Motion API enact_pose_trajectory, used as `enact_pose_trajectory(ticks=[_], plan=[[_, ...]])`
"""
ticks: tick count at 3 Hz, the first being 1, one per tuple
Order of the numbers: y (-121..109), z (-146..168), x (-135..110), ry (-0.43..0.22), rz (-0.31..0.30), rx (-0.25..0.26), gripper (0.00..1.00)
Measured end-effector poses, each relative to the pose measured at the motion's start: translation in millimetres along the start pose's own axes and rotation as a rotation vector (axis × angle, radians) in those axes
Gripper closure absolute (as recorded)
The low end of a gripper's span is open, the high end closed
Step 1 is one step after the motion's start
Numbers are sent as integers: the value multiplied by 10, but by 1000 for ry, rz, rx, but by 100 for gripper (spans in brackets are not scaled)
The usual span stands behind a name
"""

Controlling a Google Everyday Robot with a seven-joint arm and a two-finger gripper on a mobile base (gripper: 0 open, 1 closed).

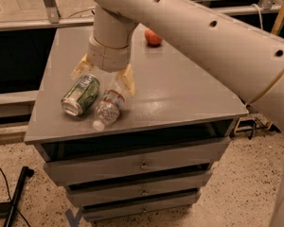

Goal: Move water bottle near green can

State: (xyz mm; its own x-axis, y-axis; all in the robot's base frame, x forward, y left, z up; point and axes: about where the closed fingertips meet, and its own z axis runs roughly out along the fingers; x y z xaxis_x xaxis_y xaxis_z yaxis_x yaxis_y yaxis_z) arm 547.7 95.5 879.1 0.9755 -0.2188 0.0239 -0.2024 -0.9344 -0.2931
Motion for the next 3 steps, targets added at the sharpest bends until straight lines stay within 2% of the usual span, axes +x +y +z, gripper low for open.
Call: enact_pose_trajectory(ticks=[1, 2, 3], plan=[[0, 0, 0, 0, 0, 0, 0], [-50, -71, 4, -17, -12, 35, 0], [-110, -271, 78, -10, -11, 79, 0]])
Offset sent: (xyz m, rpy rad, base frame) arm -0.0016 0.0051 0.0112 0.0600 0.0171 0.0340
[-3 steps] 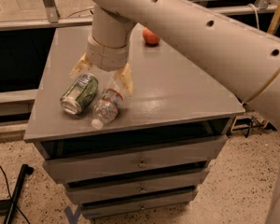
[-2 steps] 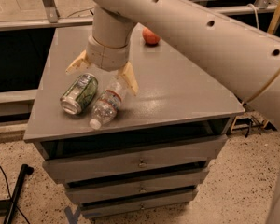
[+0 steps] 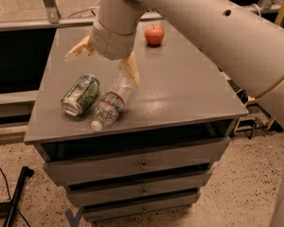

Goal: Move water bottle near green can

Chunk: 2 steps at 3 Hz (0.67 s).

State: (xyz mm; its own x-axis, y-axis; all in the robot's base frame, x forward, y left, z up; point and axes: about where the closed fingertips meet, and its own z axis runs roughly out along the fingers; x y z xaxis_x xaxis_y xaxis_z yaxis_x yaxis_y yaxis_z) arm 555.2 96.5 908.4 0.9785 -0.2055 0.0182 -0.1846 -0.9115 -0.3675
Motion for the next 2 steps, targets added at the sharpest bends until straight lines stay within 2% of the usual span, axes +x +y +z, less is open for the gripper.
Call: enact_pose_trajectory(ticks=[1, 2], plan=[[67, -397, 329, 63, 36, 53, 0], [13, -647, 480, 103, 52, 104, 0]])
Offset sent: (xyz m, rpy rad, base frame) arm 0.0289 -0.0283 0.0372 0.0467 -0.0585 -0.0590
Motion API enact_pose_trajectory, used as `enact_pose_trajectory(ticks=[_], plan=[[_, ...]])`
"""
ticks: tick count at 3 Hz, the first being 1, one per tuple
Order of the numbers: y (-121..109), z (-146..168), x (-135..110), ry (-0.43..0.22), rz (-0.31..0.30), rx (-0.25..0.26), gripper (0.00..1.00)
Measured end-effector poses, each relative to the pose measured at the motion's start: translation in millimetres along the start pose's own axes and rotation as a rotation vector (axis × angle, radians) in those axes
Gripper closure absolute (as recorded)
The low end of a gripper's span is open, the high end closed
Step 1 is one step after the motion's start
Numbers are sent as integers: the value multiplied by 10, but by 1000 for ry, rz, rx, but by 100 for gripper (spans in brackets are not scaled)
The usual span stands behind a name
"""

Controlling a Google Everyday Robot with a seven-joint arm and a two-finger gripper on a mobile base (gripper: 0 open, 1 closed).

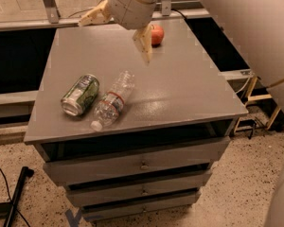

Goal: Move water bottle near green can

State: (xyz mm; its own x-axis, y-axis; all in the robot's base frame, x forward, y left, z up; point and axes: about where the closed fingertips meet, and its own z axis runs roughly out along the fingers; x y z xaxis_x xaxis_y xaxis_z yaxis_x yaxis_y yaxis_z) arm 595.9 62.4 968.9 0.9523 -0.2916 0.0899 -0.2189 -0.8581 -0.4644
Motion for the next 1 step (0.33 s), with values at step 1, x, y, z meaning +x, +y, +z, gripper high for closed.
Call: enact_pose_trajectory(ticks=[1], plan=[[-2, 4, -2, 0, 0, 0, 0]])
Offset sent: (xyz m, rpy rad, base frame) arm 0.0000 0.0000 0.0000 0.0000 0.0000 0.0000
